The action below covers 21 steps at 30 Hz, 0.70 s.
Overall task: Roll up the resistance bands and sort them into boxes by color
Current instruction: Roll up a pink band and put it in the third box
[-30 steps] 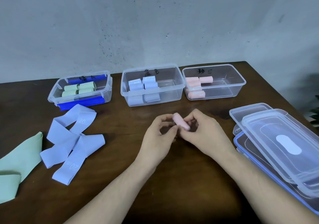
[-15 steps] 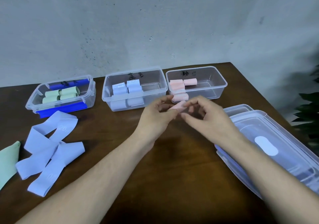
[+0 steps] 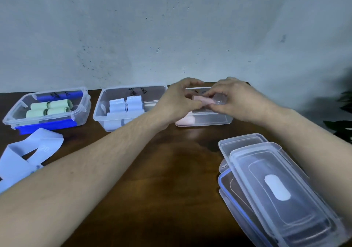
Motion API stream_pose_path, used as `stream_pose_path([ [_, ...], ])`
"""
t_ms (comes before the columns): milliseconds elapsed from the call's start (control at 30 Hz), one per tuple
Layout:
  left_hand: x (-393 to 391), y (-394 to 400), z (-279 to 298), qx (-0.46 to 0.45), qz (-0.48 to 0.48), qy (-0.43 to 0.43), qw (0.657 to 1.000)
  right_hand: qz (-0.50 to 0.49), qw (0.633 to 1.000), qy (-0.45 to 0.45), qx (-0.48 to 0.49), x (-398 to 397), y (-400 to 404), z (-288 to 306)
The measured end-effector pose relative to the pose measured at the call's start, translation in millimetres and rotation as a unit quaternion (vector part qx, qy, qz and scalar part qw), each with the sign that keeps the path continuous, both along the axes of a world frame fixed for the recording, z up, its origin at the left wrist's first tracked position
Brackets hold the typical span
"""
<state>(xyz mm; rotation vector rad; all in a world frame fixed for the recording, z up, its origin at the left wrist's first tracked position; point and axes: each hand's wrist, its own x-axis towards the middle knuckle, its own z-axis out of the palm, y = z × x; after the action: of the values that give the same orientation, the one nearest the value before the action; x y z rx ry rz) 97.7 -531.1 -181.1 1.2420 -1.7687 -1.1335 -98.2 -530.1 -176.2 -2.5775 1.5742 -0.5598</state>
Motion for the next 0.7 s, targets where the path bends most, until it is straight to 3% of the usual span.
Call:
stream_pose_path([
  [133,-6.6,-24.3,0.1,-0.026,-0.004,-0.033,0.999,-0.017,0.999,0.011,0.042,-9.7,-30.0,6.1],
  [233,-5.1,-50.7,-3.0,-0.072,0.017,-0.128,0.989,-0.034,0.994,0.061,0.085,-13.2,-52.3,-0.4],
  [433,-3.7,-92.8,-12.4,-0.154,-0.100,-0.402,0.897,-0.049,0.975,0.152,0.153,-5.1,-89.9,-30.2],
  [700,-9.9,-125.7,-29.2,-0.178,-0.181,-0.504,0.826,-0.057,0.973,0.159,0.156,-0.4,-116.1,-55.8],
])
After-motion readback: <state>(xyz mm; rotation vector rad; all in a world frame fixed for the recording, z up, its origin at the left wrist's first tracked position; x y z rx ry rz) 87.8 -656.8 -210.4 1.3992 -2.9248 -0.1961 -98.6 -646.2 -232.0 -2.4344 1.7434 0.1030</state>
